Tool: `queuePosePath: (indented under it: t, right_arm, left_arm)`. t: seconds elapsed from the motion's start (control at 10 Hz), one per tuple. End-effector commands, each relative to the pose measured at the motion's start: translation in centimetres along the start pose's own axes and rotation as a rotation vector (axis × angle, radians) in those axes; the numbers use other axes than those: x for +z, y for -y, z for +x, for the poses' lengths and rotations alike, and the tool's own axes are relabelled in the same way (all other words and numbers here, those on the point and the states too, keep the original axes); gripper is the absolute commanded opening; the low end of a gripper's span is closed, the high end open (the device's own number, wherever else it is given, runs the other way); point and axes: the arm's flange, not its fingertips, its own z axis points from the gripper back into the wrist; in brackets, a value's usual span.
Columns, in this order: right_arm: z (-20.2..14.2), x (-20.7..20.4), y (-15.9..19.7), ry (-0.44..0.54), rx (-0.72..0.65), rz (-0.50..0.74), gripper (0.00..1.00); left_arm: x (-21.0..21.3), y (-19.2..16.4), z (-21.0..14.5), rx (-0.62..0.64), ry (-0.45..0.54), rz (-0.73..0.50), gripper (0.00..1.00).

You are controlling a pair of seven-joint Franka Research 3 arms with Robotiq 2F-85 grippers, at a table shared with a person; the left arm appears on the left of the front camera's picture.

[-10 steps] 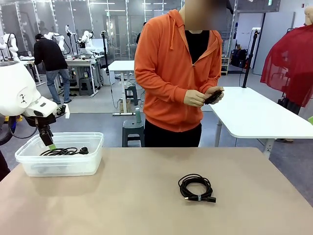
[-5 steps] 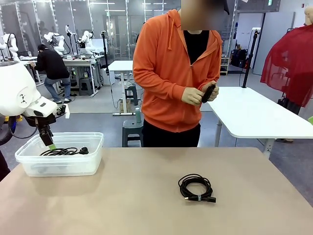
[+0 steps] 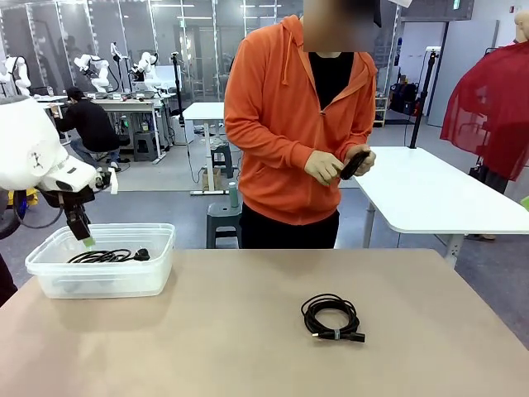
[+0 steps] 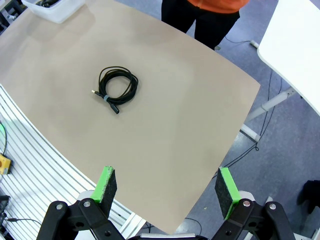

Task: Organize and store the cables.
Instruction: Place the USB Extension Cable into the Organizing box.

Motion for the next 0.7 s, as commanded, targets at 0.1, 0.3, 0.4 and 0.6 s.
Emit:
queuePosePath:
  t: [0.1,0.3,0.4,0.6]
  right_arm:
    - [-0.2,0.1,0.0,0.000,0.003,0.000,1.00]
    - [-0.2,0.1,0.0,0.000,0.003,0.000,1.00]
    - [-0.2,0.1,0.0,0.000,0.003,0.000,1.00]
    - [-0.2,0.1,0.0,0.000,0.003,0.000,1.00]
  left_arm:
    - [13.3,4.1,2.8,0.109,0.111,0.016,0.88]
    - [20.4,8.1,5.2,0.098,0.236,0.030,0.88]
    - [23.1,10.4,6.3,0.082,0.330,0.060,0.88]
    - [26.2,15.4,8.2,-0.001,0.501,0.142,0.88]
